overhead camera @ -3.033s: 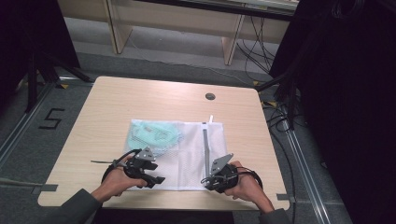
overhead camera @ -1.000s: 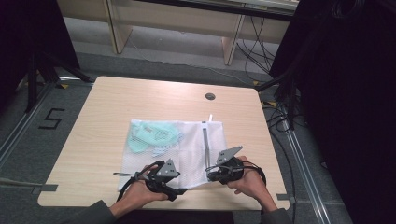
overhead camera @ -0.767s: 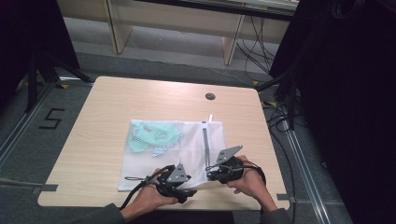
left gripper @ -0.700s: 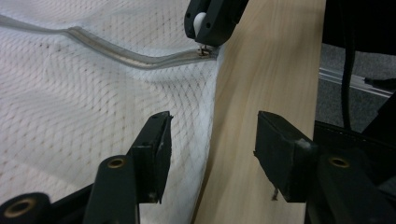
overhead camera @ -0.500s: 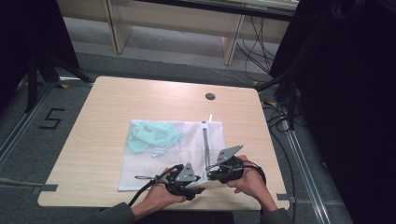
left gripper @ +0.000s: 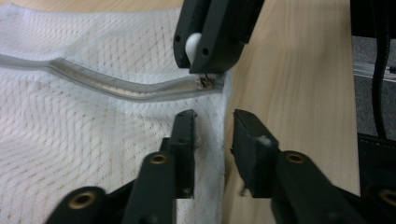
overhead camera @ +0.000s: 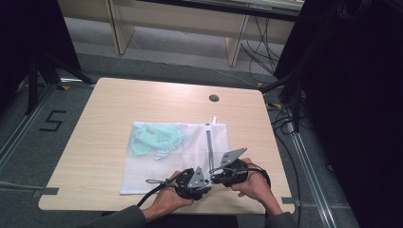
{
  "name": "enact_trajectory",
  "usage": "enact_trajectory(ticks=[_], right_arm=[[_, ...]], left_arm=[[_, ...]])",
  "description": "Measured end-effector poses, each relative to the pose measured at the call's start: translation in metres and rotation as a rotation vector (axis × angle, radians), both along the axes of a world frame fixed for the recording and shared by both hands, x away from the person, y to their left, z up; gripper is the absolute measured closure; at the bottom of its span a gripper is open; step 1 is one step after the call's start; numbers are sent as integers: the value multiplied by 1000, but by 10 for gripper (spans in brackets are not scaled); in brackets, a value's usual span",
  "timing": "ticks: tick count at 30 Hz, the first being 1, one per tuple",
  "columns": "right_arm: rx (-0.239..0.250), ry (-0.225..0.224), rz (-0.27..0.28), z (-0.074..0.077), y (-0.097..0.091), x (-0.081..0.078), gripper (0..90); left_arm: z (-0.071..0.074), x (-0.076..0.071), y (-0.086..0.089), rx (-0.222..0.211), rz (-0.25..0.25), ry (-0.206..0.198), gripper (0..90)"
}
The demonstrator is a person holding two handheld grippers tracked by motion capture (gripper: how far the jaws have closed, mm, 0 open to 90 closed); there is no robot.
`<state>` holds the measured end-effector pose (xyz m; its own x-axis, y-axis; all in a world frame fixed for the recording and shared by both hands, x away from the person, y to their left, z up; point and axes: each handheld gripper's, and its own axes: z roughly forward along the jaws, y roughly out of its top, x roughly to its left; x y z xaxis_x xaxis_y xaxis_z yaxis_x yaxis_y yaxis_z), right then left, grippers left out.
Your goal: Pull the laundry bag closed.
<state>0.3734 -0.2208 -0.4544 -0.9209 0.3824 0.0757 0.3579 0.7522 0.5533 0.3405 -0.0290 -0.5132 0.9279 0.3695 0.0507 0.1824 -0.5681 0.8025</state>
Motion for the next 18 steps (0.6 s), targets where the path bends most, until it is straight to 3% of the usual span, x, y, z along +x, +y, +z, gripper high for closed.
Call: enact_trajectory(ticks=[2,4,5,8,9,12,13,15,16,18], right_arm=[[9,-6,17,-2,0,2,866],[6,-9,14,-3,0,2,865],[0,7,-6,-2,-1,1,865],[-2,-10,17,-5,-1,3,865],[-6,5,0,-5,-1,2,866],[-12,5,23,-7,-1,6,865],[-6,34,-6,-8,0,4,866],[-7,15,27,-11,0,9,866],[-11,25,31,-11,-1,10,866],[-2,28,32,-14,0,12,866]], left_arm=[[1,2,1,13,-14,-14,800],[0,1,0,-1,-18,-22,857],[0,1,0,21,-27,-33,874],[-2,0,-1,7,-31,-29,880],[-2,0,-1,8,-33,-29,881],[-2,0,0,35,-48,-39,884],[-1,0,0,47,-49,-47,884],[-3,0,-1,38,-43,-45,886],[-2,0,0,57,-51,-53,886],[-3,0,0,53,-51,-55,887]])
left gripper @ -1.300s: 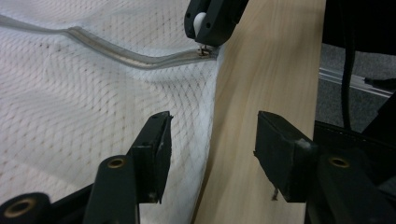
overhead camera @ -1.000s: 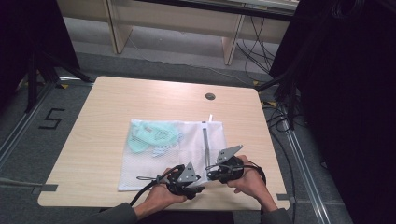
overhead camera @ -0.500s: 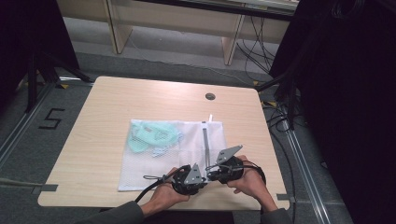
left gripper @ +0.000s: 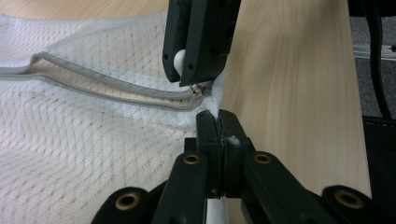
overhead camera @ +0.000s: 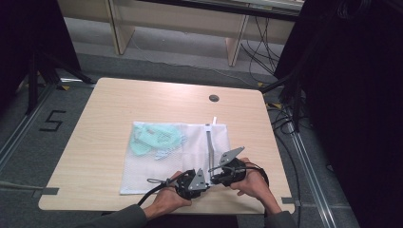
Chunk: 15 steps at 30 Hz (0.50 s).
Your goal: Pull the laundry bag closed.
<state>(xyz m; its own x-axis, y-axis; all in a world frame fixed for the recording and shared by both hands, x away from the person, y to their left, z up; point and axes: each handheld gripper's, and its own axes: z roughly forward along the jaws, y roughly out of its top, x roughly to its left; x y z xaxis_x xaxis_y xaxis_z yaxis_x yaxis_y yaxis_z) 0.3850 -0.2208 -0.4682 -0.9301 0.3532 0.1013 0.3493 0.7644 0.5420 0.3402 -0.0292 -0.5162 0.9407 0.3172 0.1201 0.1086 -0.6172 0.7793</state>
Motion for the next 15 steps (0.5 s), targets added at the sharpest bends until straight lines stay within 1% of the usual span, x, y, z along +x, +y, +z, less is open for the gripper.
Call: enact_trajectory(ticks=[1,2,3,4,5,6,7,9,10,11,12,13,15], right_arm=[[-13,29,-31,0,1,-2,866],[-20,33,-34,-1,1,-1,866],[-21,28,-25,-3,1,2,866],[-20,42,-35,-4,1,2,866],[-12,41,-33,-5,0,4,866],[-20,47,-37,-6,1,4,866],[-25,41,-40,-7,1,6,866],[-35,41,-45,-8,1,7,866],[-28,32,-39,-10,0,9,866],[-35,47,-45,-11,0,9,866],[-35,47,-45,-11,0,9,866],[-42,40,-50,-11,0,10,866],[-35,50,-53,-12,0,11,865]], left_arm=[[-1,0,0,-1,-14,13,887],[-1,0,-1,-2,-22,24,888],[-1,0,0,-2,-18,23,888],[0,0,0,2,-20,26,888],[1,0,1,4,-10,16,888],[1,0,1,-4,-5,25,888],[1,0,1,-10,-7,30,888],[1,0,2,-11,-10,36,888],[1,0,2,0,-13,33,888],[1,0,2,0,-13,33,888],[1,0,2,-2,-15,40,888],[1,-1,1,-22,-9,58,888],[0,-1,1,-29,-9,68,888]])
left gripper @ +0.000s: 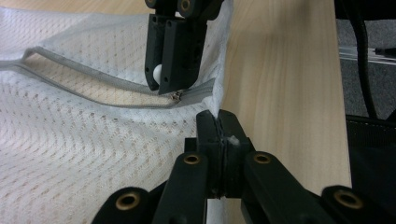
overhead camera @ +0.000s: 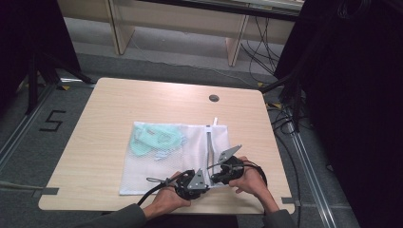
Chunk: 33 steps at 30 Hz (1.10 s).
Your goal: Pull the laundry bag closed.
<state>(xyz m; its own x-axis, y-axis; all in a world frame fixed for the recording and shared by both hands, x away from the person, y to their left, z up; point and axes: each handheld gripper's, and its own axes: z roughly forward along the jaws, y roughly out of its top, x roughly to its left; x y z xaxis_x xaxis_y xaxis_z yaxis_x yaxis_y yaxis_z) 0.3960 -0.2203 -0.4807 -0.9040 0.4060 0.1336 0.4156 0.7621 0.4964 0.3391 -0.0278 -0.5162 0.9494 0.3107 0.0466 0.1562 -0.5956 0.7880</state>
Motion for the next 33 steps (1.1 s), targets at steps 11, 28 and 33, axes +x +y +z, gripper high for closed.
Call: enact_trajectory(ticks=[11,28,33], right_arm=[[-11,-16,3,-1,3,8,866],[-23,-75,27,-1,6,24,866],[-29,-88,31,-1,8,27,866]], left_arm=[[3,-1,2,5,-11,9,888],[5,-6,2,-22,-20,29,887],[5,-6,3,-8,-28,23,887]])
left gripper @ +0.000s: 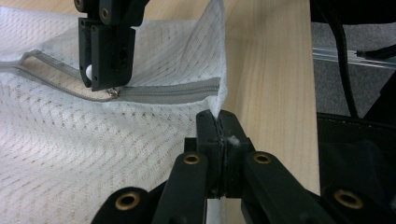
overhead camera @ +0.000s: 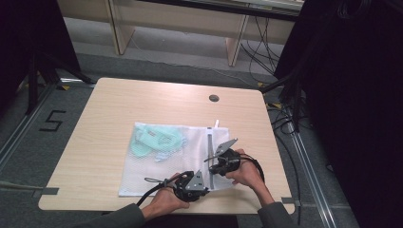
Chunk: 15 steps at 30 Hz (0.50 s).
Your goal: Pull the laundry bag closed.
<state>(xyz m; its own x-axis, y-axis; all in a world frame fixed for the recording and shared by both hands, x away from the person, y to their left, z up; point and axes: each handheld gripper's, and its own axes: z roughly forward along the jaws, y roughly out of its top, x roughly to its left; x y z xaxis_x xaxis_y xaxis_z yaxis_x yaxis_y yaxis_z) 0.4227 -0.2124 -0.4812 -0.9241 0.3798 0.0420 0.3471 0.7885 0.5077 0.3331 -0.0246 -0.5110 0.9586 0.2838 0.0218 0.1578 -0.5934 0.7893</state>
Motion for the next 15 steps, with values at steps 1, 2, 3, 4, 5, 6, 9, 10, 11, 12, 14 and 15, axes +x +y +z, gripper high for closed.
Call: enact_trajectory(ticks=[1,2,3,4,5,6,9,10,11,12,14,15], right_arm=[[-12,-10,-2,0,1,1,866],[-7,-13,2,-1,1,2,866],[-12,-9,-14,0,0,2,866],[-11,2,-20,0,0,2,866],[-4,-5,-2,-1,0,4,866],[-7,-7,-18,0,0,3,866],[-13,-7,-24,1,0,4,866],[-12,-6,-24,1,0,5,866],[-21,32,-43,2,0,3,866],[-21,31,-49,2,0,4,865],[-17,-3,-15,2,-1,8,866],[-17,-5,-16,2,-1,8,866]], left_arm=[[0,1,1,16,-6,-11,887],[0,-1,0,6,-4,-9,887],[0,-1,0,10,-6,-10,887],[0,-1,0,9,-6,-9,887],[0,-1,0,7,-5,-9,887],[0,-1,-1,-5,2,-9,887],[0,-1,0,-6,3,-3,887],[1,-1,0,-1,0,-6,887],[1,-1,0,-1,0,-7,887],[1,0,0,15,-6,-20,887],[1,-1,0,6,-3,-13,887],[2,-1,1,9,-6,-5,887]])
